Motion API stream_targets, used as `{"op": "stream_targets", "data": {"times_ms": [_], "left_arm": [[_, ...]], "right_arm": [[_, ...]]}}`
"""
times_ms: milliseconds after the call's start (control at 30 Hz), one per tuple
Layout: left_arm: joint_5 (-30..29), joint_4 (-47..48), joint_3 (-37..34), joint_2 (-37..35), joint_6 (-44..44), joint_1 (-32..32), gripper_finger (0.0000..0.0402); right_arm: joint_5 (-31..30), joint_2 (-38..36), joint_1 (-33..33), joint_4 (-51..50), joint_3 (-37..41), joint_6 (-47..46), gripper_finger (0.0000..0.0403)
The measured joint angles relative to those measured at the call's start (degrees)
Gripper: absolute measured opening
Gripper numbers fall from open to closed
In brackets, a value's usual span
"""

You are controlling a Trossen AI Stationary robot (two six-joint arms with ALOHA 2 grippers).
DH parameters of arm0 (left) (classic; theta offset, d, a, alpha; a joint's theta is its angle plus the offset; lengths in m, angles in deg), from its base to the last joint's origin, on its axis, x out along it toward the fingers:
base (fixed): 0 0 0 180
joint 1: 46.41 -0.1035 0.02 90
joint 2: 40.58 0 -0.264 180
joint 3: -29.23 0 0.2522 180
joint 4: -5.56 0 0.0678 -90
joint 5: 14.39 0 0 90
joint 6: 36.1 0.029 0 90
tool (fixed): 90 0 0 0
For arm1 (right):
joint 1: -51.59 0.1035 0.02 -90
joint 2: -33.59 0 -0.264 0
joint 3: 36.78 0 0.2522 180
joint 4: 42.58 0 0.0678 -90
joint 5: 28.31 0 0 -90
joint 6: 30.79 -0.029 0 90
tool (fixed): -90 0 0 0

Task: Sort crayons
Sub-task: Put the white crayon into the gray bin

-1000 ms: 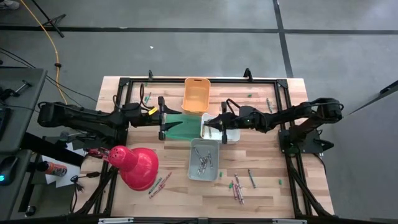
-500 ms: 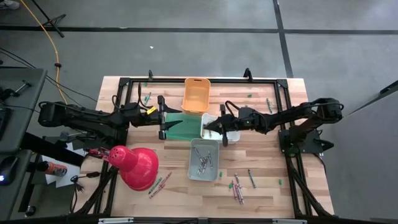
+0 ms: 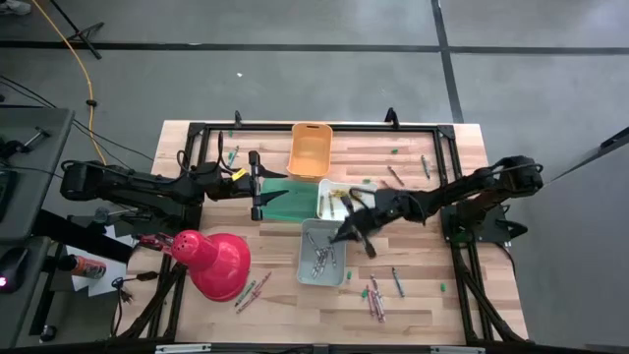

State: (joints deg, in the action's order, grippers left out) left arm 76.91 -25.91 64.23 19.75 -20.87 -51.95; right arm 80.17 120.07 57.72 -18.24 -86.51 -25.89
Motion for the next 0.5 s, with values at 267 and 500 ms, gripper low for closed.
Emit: {"op": "stream_targets", "data": {"times_ms": [267,500], "left_arm": [[0.0,-0.1,0.0,0.0,-0.1,0.0,0.0170],[0.0,0.3,0.0,0.0,-0.1,0.0,0.0170]], "right_arm": [[-16.4,0.1,5.6,-10.1,-5.4,5.4,0.0001],[-20.2,0.1,5.6,-13.6,-7.9,1.0,0.0048]]}}
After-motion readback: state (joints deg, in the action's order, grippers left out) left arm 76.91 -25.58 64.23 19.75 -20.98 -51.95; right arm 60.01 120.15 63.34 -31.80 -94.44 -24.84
